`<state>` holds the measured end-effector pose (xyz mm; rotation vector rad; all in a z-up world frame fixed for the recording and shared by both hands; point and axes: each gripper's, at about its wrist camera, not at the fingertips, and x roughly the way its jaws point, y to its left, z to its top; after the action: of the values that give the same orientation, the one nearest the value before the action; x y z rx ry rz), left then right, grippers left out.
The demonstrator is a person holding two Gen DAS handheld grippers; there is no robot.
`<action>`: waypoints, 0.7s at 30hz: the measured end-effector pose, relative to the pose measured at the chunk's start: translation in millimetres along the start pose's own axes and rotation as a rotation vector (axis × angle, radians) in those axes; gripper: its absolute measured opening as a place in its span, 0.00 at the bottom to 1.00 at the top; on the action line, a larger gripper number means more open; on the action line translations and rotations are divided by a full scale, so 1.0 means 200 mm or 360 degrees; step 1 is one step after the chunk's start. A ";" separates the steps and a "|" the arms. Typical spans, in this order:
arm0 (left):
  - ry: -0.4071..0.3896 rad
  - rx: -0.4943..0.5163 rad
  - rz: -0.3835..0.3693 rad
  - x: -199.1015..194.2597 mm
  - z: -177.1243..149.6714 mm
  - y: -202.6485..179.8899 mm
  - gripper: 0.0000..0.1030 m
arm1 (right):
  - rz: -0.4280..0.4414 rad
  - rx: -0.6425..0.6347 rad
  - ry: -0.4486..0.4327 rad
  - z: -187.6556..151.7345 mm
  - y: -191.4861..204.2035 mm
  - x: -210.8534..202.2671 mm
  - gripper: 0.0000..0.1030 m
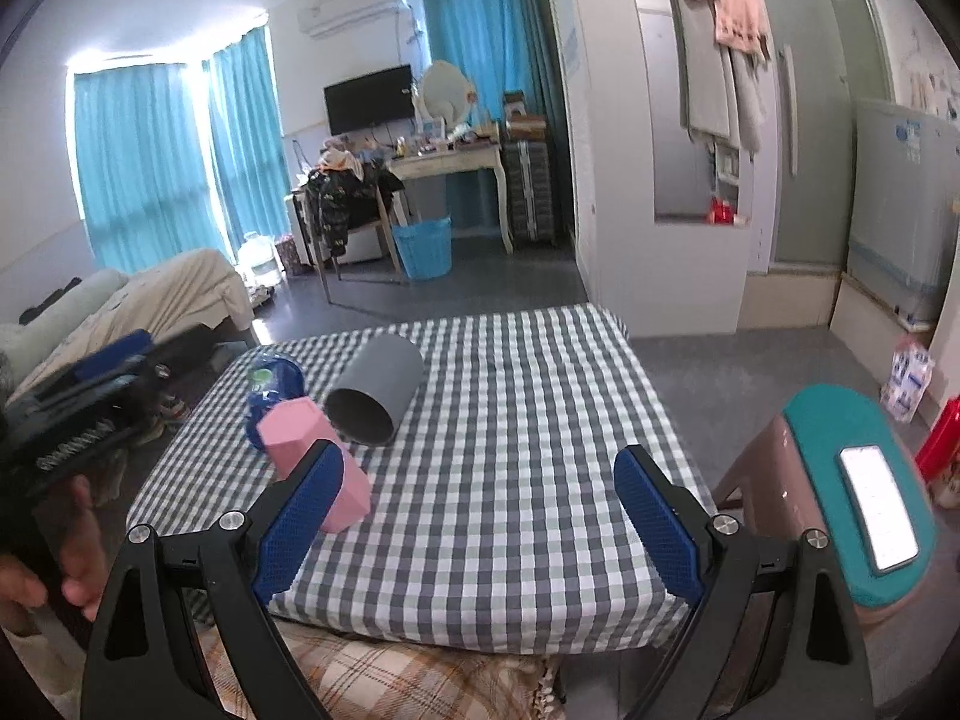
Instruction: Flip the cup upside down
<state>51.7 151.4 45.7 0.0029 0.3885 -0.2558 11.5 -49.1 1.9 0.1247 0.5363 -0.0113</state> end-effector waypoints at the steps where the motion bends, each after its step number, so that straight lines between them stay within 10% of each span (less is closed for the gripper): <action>1: -0.0025 -0.0011 0.0012 -0.05 0.00 0.02 0.79 | 0.0004 -0.0016 -0.0020 0.01 0.02 -0.03 0.89; 21: -0.0031 -0.0111 0.0139 -0.33 -0.35 0.18 0.79 | 0.0136 -0.0157 -0.0128 -0.20 0.33 -0.21 0.89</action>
<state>-25.6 206.1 3.7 -0.0509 0.3766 -0.1558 -41.1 20.7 -3.2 0.0504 0.4499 0.0932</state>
